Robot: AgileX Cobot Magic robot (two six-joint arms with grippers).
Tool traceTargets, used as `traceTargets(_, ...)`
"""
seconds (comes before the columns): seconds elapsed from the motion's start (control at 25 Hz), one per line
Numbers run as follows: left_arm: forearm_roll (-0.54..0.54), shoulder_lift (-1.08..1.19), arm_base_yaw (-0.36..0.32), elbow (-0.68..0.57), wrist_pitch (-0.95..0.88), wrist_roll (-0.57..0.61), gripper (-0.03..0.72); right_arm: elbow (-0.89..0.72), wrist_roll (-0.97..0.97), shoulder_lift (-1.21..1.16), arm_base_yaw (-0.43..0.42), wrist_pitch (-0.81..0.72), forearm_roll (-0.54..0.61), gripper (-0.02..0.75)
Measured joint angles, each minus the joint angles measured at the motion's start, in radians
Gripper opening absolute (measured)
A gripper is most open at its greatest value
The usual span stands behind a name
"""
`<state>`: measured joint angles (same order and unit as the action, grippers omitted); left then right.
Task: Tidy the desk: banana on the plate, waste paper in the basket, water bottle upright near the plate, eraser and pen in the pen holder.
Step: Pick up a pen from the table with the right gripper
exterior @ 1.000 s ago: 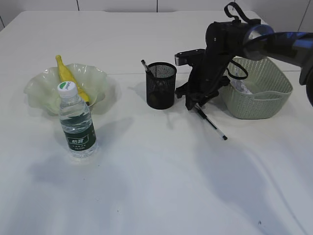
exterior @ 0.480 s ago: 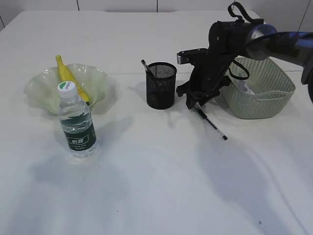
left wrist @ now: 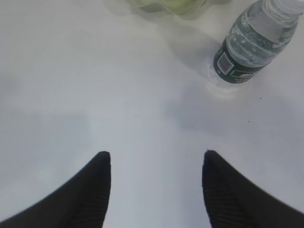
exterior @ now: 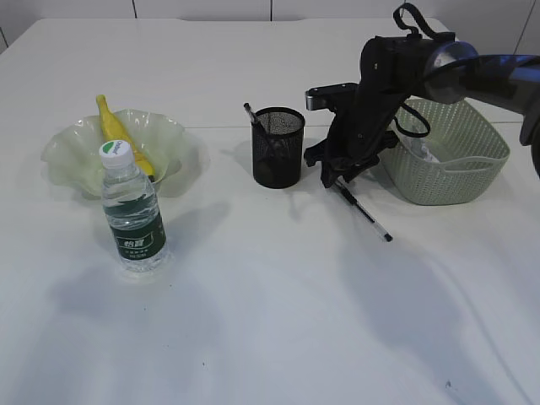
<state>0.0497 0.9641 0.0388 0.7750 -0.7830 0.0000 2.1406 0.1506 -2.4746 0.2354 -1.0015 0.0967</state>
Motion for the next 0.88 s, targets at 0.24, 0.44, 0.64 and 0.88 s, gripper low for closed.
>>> traceTargets(0.24,0.0,0.0,0.0,0.0,0.0,0.0,0.425,0.0,0.0,0.0,0.0,0.004,0.002,0.321)
traceTargets(0.44,0.0,0.0,0.0,0.0,0.0,0.0,0.425,0.0,0.0,-0.006,0.0,0.006,0.002,0.321)
traceTargets(0.64,0.0,0.0,0.0,0.0,0.0,0.0,0.425,0.0,0.0,-0.02,0.0,0.006,0.002,0.321)
traceTargets(0.88,0.001,0.0,0.0,0.0,0.0,0.0,0.425,0.002,0.0,-0.033,0.0,0.008,0.002,0.321)
